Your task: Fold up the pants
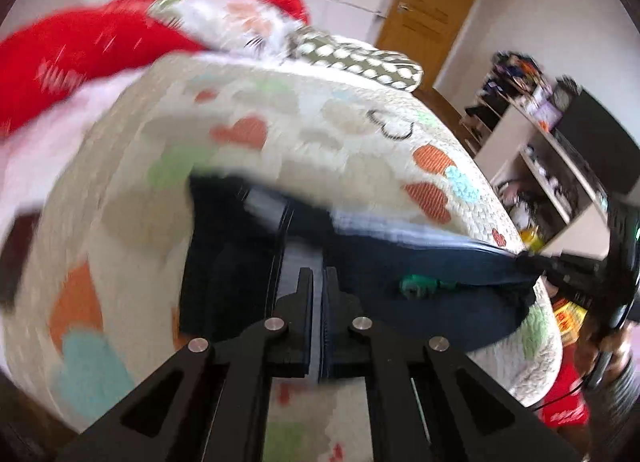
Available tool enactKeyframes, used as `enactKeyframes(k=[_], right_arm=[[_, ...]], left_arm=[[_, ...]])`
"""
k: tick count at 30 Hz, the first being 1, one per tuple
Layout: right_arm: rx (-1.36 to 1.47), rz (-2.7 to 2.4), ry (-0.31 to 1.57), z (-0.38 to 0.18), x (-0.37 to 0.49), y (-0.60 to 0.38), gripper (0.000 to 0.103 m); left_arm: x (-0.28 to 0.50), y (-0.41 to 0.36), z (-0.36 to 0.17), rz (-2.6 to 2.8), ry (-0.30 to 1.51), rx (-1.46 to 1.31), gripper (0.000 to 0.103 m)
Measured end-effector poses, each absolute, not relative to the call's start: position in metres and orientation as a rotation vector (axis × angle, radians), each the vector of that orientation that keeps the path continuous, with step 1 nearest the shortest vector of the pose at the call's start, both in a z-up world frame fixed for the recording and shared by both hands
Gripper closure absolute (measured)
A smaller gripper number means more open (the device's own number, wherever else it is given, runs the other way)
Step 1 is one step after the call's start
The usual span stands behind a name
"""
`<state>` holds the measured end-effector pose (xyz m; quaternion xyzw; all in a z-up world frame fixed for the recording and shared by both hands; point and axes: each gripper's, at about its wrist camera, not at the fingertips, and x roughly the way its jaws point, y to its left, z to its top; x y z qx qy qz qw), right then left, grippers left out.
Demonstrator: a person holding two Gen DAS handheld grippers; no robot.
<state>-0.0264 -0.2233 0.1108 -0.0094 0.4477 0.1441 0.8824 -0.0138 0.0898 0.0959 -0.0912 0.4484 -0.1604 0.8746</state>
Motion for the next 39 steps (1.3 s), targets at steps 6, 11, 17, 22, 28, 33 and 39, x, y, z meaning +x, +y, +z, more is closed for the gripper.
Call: enactKeyframes(k=[6,11,17,22,28,33,39], right_arm=[[0.016,0.307,0.999,0.065,-0.067,-0.215,0.094],[0.048,0.292,1.003,0.047,-0.081,-0.217,0.094],[0.125,0.295,0.991,0.042,-0.081,-0.224,0.094],[0.154,0.308,0.982,0.04,-0.083,-0.227,0.094],[0.178,0.317,0.969,0.043,-0.086,-0.231,0.094],[0.205,0.314,0.953,0.047,-0.087,-0.237,0.094],[0.276,0.32,0.946,0.043,-0.095,-0.245,0.094]], left_arm=[[-0.036,0.119,0.06,-0.325,1.039,-0.334,0.098],[-0.015,0.125,0.083,-0.307,0.959,-0.39,0.024],[0.049,0.111,0.081,-0.286,1.003,-0.45,0.022],[0.092,0.103,0.054,-0.231,1.112,-0.527,0.029],[0.091,0.1,0.051,-0.242,1.138,-0.511,0.1],[0.042,0.111,0.08,-0.248,1.029,-0.504,0.1],[-0.015,0.13,0.052,-0.226,1.04,-0.579,0.1]])
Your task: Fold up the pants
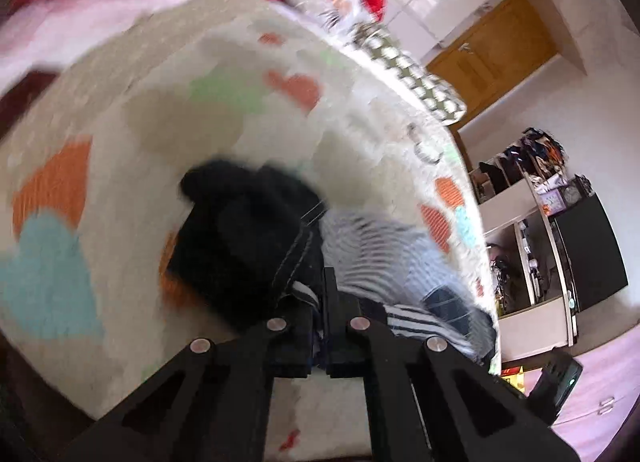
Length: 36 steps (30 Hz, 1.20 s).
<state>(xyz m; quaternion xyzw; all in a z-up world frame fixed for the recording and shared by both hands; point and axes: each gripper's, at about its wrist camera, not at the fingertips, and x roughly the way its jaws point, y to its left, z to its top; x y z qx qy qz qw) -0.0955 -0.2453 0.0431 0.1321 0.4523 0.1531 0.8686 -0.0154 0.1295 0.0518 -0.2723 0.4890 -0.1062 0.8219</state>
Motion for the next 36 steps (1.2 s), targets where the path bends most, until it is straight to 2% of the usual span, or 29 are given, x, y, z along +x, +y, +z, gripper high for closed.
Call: enactKeyframes(k=[3,6,7,8,9,10,12,15,19,23,25,27,32,36], right_arm=[[0.307,0.317,0.964,0.033,-0.098,-0.247,0.094],[0.335,0.322,0.977,0.032,-0.101,-0.251,0.088],[0.338,0.324,0.975,0.035,-0.104,-0.253,0.085],[0.343,0.328,0.959,0.041,-0.11,-0.257,0.078],[0.347,0.328,0.943,0.045,-0.115,-0.261,0.068],[0.355,0.314,0.917,0.052,-0.121,-0.269,0.063],[0.364,0.243,0.871,0.063,-0.133,-0.289,0.048],[0.377,0.105,0.833,0.067,-0.137,-0.318,0.036],[0.454,0.042,0.844,0.055,-0.119,-0.345,0.036],[0.484,0.057,0.885,0.033,-0.086,-0.349,0.036],[0.466,0.112,0.921,0.024,-0.069,-0.334,0.038],[0.441,0.157,0.949,0.023,-0.062,-0.323,0.091],[0.354,0.082,0.895,0.054,-0.059,-0.324,0.095],[0.298,-0.03,0.908,0.051,-0.06,-0.34,0.095]], left_arm=[[-0.013,0.141,0.003,-0.171,1.156,-0.663,0.097],[-0.017,0.153,0.003,-0.236,1.119,-0.755,0.092],[-0.018,0.156,0.009,-0.256,1.098,-0.751,0.082],[-0.021,0.159,0.019,-0.268,1.053,-0.736,0.068],[-0.026,0.163,0.029,-0.261,1.007,-0.706,0.062],[-0.03,0.165,0.035,-0.253,0.977,-0.681,0.055],[-0.039,0.171,0.049,-0.242,0.926,-0.628,0.054],[-0.05,0.174,0.059,-0.233,0.897,-0.596,0.054],[-0.056,0.163,0.07,-0.278,0.876,-0.539,0.049],[-0.051,0.143,0.078,-0.326,0.861,-0.496,0.049],[-0.046,0.129,0.083,-0.343,0.859,-0.463,0.049],[-0.042,0.116,0.089,-0.345,0.845,-0.408,0.048],[-0.023,0.083,0.093,-0.325,0.827,-0.297,0.035],[-0.002,0.067,0.057,-0.251,0.921,-0.252,0.035]])
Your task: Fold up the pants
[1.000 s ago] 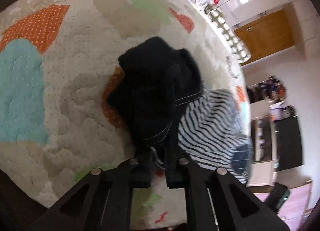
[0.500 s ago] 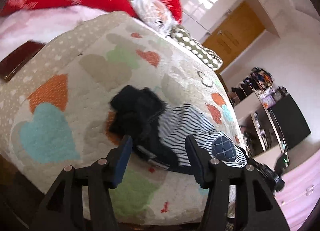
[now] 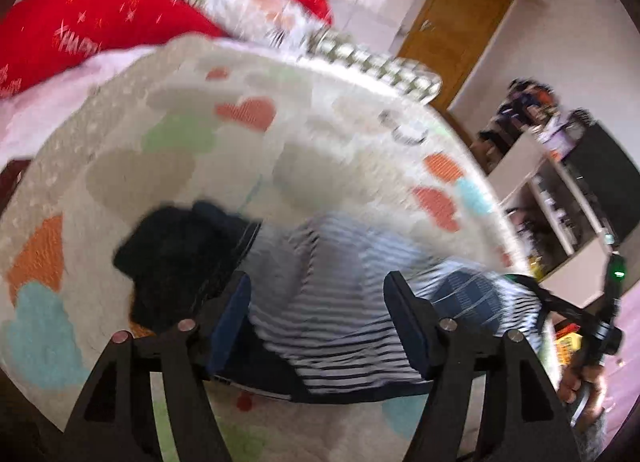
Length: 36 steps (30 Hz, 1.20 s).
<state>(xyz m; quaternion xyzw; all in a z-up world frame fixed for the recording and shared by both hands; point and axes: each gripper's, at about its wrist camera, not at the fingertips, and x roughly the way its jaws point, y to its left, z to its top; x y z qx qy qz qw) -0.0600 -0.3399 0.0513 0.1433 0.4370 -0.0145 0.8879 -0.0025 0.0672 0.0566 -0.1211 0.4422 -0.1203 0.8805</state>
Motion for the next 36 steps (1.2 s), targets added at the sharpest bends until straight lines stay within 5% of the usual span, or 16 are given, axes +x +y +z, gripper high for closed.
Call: enactKeyframes(k=[4,8,11,17,20,27,31,36], right_arm=[[0.199,-0.102,0.948,0.033,-0.059,-0.334,0.095],[0.152,-0.206,0.917,0.039,-0.066,-0.337,0.062],[0.251,-0.211,0.776,0.077,-0.092,-0.339,0.056],[0.258,0.075,0.713,0.111,-0.106,-0.276,0.057],[0.202,0.174,0.793,0.087,-0.091,-0.237,0.08],[-0.001,0.127,0.903,0.021,-0.085,-0.22,0.079],[0.148,0.084,0.837,0.047,-0.095,-0.248,0.079],[0.19,0.03,0.765,0.067,-0.108,-0.271,0.062]], left_arm=[[0.004,0.073,0.013,-0.202,0.998,-0.248,0.035],[-0.008,0.067,0.019,-0.209,0.948,-0.146,0.035],[-0.019,0.068,0.038,-0.232,0.916,-0.187,0.035],[-0.031,0.031,0.066,-0.34,0.841,-0.109,0.034],[-0.028,0.016,0.047,-0.358,0.885,-0.045,0.034],[-0.022,0.011,0.02,-0.316,0.96,0.026,0.033],[-0.027,0.012,0.048,-0.364,0.921,-0.014,0.033],[-0.021,-0.01,0.056,-0.372,0.896,0.032,0.023]])
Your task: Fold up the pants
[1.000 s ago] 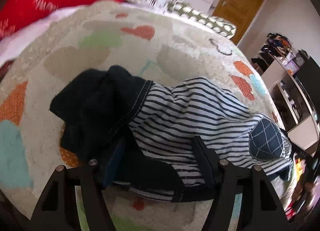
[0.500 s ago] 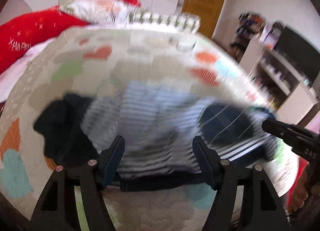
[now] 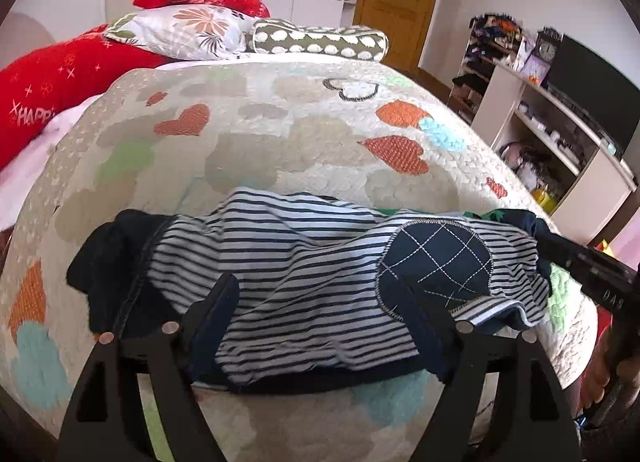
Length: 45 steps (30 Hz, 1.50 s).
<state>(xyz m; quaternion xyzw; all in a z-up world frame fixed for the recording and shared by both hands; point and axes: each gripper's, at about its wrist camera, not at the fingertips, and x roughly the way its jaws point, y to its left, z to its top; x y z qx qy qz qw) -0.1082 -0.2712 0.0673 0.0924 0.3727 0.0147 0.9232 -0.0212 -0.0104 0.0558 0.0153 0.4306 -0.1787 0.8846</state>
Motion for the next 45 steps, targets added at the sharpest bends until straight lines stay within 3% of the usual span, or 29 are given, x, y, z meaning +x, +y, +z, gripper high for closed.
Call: enactKeyframes(k=[6,10,12,15,24,29,33,34,35,36,37,39,45], right_arm=[[0.225,-0.042,0.894,0.031,-0.106,-0.287,0.06],[0.295,-0.062,0.796,0.046,-0.124,-0.311,0.059],[0.316,-0.098,0.737,0.057,-0.135,-0.327,0.046],[0.423,-0.037,0.712,0.057,-0.142,-0.347,0.038],[0.497,0.041,0.758,0.03,-0.134,-0.344,0.037],[0.453,0.017,0.77,0.02,-0.12,-0.337,0.036],[0.395,0.005,0.767,0.017,-0.113,-0.327,0.034],[0.38,-0.003,0.761,0.016,-0.112,-0.323,0.034],[0.371,-0.008,0.757,0.016,-0.112,-0.321,0.04],[0.364,-0.011,0.752,0.016,-0.112,-0.319,0.066],[0.382,0.003,0.758,0.016,-0.11,-0.318,0.074],[0.407,0.005,0.749,0.019,-0.11,-0.319,0.081],[0.378,0.078,0.707,0.054,-0.11,-0.305,0.082]], left_arm=[[-0.014,-0.047,0.022,-0.369,0.997,0.207,0.023],[-0.013,-0.048,0.04,-0.416,0.994,0.153,0.023],[-0.011,-0.056,0.058,-0.485,0.961,0.119,0.023],[0.003,-0.087,0.075,-0.603,0.965,0.124,0.023],[0.051,-0.219,0.057,-0.886,1.133,0.197,0.023],[0.066,-0.265,0.027,-1.009,1.263,0.181,0.023],[0.058,-0.29,0.013,-1.027,1.272,0.318,0.023],[0.057,-0.291,0.014,-1.029,1.269,0.328,0.025],[0.057,-0.29,0.016,-1.039,1.276,0.321,0.043],[0.057,-0.289,0.018,-1.061,1.293,0.303,0.061],[0.058,-0.288,0.019,-1.076,1.311,0.287,0.092],[0.058,-0.281,0.027,-1.089,1.316,0.254,0.093],[0.054,-0.226,0.067,-1.088,1.22,0.068,0.093]])
